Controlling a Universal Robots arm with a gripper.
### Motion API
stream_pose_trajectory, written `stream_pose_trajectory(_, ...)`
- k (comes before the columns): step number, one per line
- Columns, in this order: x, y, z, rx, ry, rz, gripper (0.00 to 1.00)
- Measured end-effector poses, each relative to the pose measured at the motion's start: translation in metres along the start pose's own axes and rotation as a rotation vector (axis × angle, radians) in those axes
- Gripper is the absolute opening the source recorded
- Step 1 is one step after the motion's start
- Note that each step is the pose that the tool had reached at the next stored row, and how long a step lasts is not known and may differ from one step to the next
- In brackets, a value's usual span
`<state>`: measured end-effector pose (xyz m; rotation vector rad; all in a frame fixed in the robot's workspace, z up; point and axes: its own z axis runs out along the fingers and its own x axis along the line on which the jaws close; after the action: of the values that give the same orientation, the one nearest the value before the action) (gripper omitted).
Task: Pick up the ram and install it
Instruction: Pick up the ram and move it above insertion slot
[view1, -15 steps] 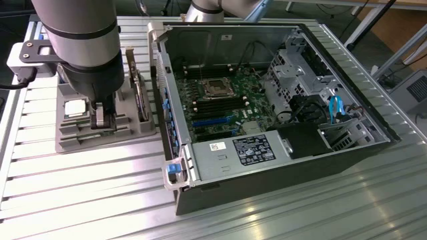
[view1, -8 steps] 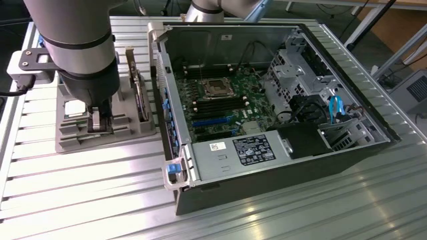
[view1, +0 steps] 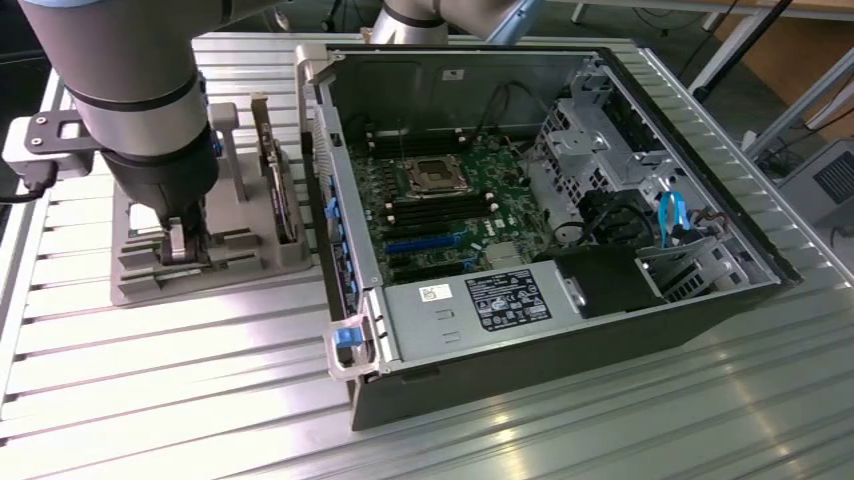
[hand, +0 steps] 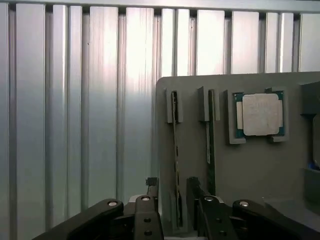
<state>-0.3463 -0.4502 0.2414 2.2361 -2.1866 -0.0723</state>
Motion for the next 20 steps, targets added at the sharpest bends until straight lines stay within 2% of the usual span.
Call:
stream_pose_trajectory(1,-0.005,0.0039,0.0047,-0.0002,0.0003,-0.005,0.36)
stream_pose_trajectory(3,-0.006,0.0067,0.0117,-0.0005,0.0009,-0.022,0.36)
stream_pose_trajectory(6,-0.006,0.0073,0.0275,-0.0008,0.0014,-0.031,0.36)
stream_pose_trajectory(8,-0.006,0.0071,0.0329,-0.0008,0.0014,-0.033,0.36)
stream_pose_trajectory(13,-0.006,0.007,0.0343,-0.0008,0.0014,-0.033,0.35)
stream_pose_trajectory(14,-0.006,0.007,0.0343,-0.0008,0.0014,-0.033,0.28)
stream_pose_trajectory(15,-0.006,0.007,0.0343,-0.0008,0.0014,-0.033,0.12)
stream_pose_trajectory(20,-0.006,0.007,0.0334,-0.0009,0.0016,-0.033,0.12)
